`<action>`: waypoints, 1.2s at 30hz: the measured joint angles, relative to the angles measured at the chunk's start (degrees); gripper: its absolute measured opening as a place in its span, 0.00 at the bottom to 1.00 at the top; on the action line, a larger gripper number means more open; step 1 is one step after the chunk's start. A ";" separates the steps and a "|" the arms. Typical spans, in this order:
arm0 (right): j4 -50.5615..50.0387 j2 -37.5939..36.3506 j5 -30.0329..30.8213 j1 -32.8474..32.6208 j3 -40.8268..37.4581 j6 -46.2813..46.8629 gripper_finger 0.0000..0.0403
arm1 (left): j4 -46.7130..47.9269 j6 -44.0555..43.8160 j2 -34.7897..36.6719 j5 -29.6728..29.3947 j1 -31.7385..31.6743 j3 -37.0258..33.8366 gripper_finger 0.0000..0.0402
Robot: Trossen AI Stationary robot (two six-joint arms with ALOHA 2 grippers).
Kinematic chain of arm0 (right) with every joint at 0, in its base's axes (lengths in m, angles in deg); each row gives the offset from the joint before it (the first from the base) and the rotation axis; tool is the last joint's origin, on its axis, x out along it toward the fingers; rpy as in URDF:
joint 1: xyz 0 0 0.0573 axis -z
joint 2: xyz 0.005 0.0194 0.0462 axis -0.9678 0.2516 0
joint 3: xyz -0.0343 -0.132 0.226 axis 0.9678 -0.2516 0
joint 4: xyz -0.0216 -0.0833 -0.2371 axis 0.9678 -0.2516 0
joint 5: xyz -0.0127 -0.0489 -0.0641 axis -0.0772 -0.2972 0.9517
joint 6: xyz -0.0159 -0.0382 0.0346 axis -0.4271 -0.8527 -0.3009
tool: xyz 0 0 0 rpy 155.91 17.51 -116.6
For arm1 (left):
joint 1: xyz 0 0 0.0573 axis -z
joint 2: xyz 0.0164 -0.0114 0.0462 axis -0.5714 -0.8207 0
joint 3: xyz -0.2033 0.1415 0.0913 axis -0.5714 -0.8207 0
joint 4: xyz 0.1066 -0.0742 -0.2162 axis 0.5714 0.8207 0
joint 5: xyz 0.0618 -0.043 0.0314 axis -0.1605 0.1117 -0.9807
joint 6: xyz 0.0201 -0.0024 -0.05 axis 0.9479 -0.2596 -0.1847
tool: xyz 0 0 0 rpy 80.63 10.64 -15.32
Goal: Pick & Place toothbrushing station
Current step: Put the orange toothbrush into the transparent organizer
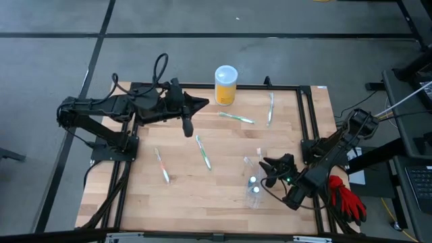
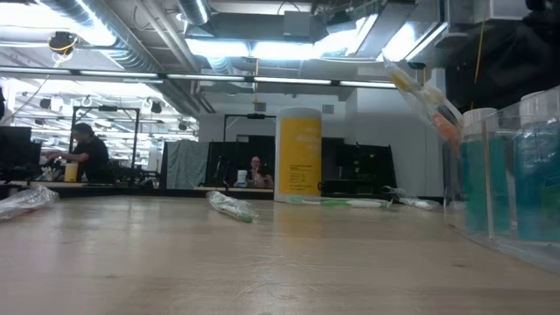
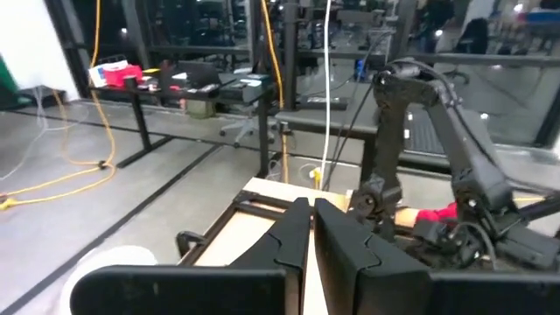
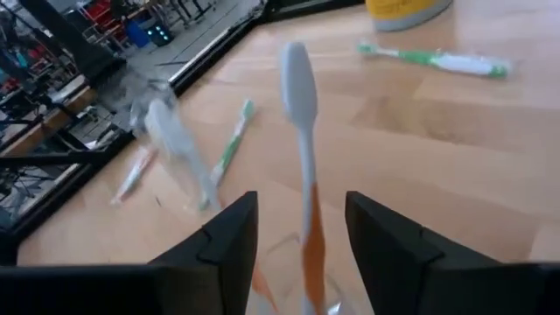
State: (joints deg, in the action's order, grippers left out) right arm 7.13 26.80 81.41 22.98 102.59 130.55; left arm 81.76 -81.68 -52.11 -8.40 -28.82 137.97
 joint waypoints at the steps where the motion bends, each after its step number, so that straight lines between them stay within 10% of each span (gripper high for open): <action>1: -0.05 -0.74 0.20 0.27 0.00 -0.80 0.43 | 0.78 -0.03 0.00 -0.38 0.00 0.01 0.04; 11: -0.16 -14.83 2.26 2.22 0.00 -16.68 0.38 | 34.36 -30.76 0.33 -7.44 -2.01 -1.55 0.04; 18: 0.76 -23.89 2.24 2.65 0.04 -25.36 0.38 | 52.83 -59.81 2.63 -2.09 1.93 -10.38 0.04; 31: 10.64 -26.25 -0.93 2.80 0.04 -33.17 0.38 | 54.66 -119.29 3.28 9.05 16.81 -27.50 0.18; 36: 12.51 -26.25 -1.63 2.85 1.24 -36.88 0.38 | 48.25 -121.35 2.71 11.82 17.01 -33.62 0.26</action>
State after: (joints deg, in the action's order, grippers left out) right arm 19.64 0.55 79.78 25.83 103.84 93.67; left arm 130.01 -203.03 -49.40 3.43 -11.82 104.35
